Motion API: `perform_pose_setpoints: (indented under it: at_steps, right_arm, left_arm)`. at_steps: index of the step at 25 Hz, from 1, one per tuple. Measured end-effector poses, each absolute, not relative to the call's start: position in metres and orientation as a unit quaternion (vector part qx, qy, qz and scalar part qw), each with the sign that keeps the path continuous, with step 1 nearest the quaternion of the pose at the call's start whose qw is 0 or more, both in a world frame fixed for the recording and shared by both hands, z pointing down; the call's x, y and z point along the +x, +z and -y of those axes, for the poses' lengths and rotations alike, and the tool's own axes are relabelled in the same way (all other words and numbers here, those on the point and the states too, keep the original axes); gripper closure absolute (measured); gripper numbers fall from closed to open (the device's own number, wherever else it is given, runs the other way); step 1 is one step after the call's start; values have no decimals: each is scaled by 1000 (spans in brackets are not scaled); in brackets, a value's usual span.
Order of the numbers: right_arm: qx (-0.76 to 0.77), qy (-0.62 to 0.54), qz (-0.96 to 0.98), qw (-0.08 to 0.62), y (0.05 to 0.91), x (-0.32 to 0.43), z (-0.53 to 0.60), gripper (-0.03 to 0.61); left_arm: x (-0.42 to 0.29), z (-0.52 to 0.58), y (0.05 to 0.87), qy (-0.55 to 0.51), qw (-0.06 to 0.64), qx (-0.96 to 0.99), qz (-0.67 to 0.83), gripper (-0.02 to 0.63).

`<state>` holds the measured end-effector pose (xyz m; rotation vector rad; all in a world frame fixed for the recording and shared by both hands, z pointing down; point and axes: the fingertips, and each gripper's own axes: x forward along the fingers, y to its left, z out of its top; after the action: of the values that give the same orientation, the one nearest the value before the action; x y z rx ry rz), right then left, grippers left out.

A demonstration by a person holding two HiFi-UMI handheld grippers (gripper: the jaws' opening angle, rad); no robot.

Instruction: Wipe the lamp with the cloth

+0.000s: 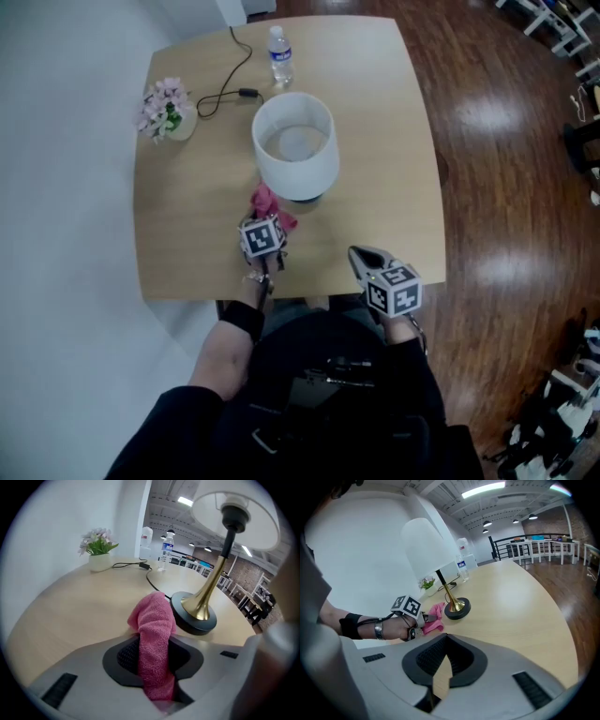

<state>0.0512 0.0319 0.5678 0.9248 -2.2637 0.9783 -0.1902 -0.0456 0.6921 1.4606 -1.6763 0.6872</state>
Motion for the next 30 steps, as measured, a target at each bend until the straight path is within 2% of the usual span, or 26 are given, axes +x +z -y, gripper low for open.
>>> perform_pose_setpoints:
  at_steps: [5, 9, 16, 30]
  right_arm:
    - [361, 354, 827, 247, 562, 27, -27, 569]
    - [377, 347, 826, 237, 552, 4, -19, 569]
    - [395, 341, 822, 229, 541, -29, -13, 569]
    - [404, 343, 808, 257, 544, -59, -42, 569]
  left_arm:
    - [-237, 44, 690, 282, 396, 582, 651, 494]
    - [-269, 49, 661, 275, 370, 616, 639, 495]
    - [-275, -5, 594, 270, 381, 693, 548, 495]
    - [-291, -46, 630, 290, 401, 697, 519, 495]
